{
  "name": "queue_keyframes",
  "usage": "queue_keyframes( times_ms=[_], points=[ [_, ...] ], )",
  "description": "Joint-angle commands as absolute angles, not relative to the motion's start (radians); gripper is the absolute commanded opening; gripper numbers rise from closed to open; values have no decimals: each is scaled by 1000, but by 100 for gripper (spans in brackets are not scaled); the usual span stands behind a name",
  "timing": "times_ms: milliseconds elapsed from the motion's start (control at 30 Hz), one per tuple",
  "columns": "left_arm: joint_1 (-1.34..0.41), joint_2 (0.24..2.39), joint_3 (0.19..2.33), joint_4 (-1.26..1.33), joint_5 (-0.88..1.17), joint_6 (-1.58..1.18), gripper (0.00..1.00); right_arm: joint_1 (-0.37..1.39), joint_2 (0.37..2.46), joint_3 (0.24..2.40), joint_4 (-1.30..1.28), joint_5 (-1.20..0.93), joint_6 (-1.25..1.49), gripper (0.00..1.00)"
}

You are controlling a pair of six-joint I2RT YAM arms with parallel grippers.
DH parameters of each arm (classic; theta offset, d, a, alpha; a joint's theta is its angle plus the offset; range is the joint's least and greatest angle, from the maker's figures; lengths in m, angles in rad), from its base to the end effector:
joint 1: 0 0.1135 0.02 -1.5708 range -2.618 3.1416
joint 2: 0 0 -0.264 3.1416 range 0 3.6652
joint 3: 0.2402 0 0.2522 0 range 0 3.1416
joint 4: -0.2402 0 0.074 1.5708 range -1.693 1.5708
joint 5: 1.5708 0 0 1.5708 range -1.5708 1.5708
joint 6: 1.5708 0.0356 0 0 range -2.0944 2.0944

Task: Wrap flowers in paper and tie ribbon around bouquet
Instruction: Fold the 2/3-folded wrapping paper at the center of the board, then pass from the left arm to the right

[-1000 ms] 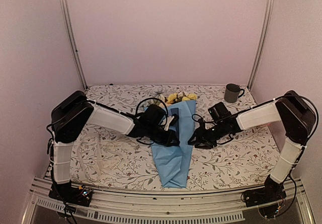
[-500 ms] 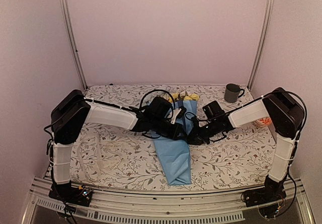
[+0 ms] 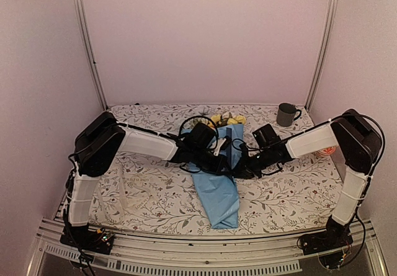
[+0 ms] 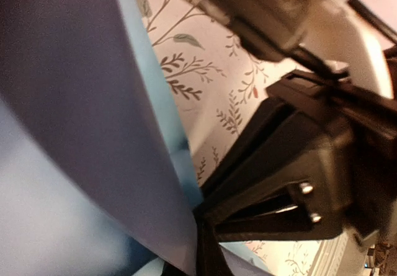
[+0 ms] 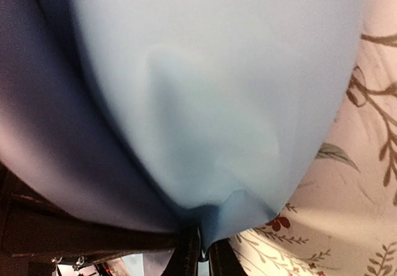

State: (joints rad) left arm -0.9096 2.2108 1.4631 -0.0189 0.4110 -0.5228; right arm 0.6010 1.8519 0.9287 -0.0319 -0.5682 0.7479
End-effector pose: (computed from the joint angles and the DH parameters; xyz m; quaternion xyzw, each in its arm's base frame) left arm 0.2804 -0.3835 0.1287 0.2515 0.8687 -0.3932 0.1657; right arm 0.2770 0.2131 0.1231 -0.0176 0.9186 0.3903 0.0604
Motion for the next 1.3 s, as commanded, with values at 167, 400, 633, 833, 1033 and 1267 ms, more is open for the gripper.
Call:
queue_keyframes(
  times_ms=[167, 400, 633, 833, 1033, 1267],
  points=[
    [-908, 2249, 1464, -46, 397, -519, 0, 616, 1595, 873, -135, -417, 758, 16],
    [-909, 2251, 1474, -46, 400, -515, 0, 704, 1571, 879, -214, -437, 633, 58],
    [-907, 2252, 1478, -53, 399, -511, 0, 792, 1662, 928, -319, -360, 596, 62],
    [-906, 2249, 1477, -56, 393, -507, 0, 799, 1635, 883, -290, -347, 628, 26],
    [-903, 2158, 1453, -1, 370, -435, 46, 799, 1664, 848, -305, -316, 696, 5],
    [-919, 1980, 1369, 18, 315, -303, 57, 796, 1643, 816, -271, -301, 737, 2]
  ],
)
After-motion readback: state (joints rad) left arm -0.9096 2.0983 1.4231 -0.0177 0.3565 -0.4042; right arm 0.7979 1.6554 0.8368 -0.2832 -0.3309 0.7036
